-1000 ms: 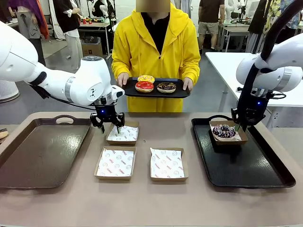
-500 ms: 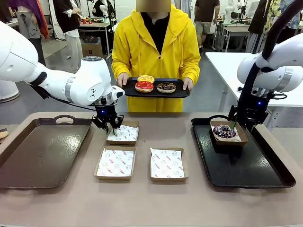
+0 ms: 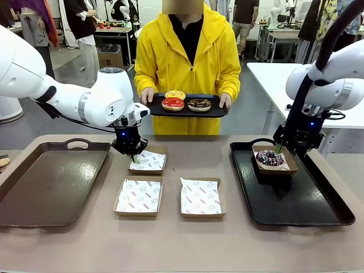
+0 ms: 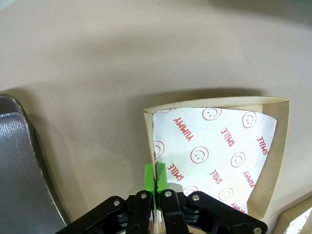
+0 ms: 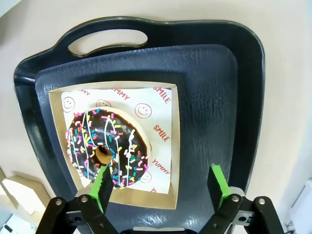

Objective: Individually package the donuts and arrange them on the tray.
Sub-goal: Place the picked Paper togo box on the Handle tray while simultaneously picking up another Paper togo box from the table with the other hand.

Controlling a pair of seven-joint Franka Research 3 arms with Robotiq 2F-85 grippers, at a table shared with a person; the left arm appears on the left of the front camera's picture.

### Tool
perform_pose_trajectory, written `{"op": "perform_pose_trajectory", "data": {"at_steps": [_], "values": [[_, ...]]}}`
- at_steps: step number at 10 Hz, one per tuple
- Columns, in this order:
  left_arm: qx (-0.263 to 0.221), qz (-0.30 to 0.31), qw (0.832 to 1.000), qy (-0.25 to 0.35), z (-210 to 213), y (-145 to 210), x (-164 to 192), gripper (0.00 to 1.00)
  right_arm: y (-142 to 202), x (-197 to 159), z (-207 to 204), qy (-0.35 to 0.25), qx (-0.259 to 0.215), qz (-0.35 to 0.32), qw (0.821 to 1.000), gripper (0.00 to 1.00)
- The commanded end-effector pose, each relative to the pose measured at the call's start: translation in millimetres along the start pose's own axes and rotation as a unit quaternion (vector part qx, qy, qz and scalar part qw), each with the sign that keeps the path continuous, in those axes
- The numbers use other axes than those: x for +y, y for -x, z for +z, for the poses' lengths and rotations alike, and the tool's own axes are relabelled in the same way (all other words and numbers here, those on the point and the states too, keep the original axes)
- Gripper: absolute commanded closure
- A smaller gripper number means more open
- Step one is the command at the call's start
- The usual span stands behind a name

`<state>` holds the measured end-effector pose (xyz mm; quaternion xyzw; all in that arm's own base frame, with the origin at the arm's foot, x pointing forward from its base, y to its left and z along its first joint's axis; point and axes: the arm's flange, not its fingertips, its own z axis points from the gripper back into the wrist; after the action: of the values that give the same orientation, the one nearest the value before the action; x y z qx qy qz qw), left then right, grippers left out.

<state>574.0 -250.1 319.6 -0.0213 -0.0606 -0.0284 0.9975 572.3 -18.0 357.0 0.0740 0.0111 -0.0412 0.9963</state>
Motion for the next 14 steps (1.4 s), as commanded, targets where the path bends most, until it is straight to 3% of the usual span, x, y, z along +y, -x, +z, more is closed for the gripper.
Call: {"op": "perform_pose_trajectory", "data": {"at_steps": [1, 4, 7, 10, 14], "values": [[-0.001, 0.012, 1.000, -0.014, 3, -4, -3, 1.00, 22, -4, 12, -0.034, 0.002, 0.012, 0.999, 0.00], [0.001, 0.021, 1.000, -0.017, 44, -1, -6, 1.00, 84, -44, 75, -0.173, -0.003, 0.050, 0.984, 0.00], [-0.023, 0.009, 1.000, -0.020, 98, -4, -23, 1.00, 132, -133, 125, -0.337, -0.044, 0.032, 0.940, 0.00], [-0.038, 0.028, 0.998, -0.038, 142, -18, -33, 1.00, 157, -204, 125, -0.456, -0.060, 0.019, 0.888, 0.00], [-0.056, 0.049, 0.996, -0.055, 173, -34, -45, 1.00, 168, -251, 83, -0.506, -0.073, -0.029, 0.859, 0.00]]}}
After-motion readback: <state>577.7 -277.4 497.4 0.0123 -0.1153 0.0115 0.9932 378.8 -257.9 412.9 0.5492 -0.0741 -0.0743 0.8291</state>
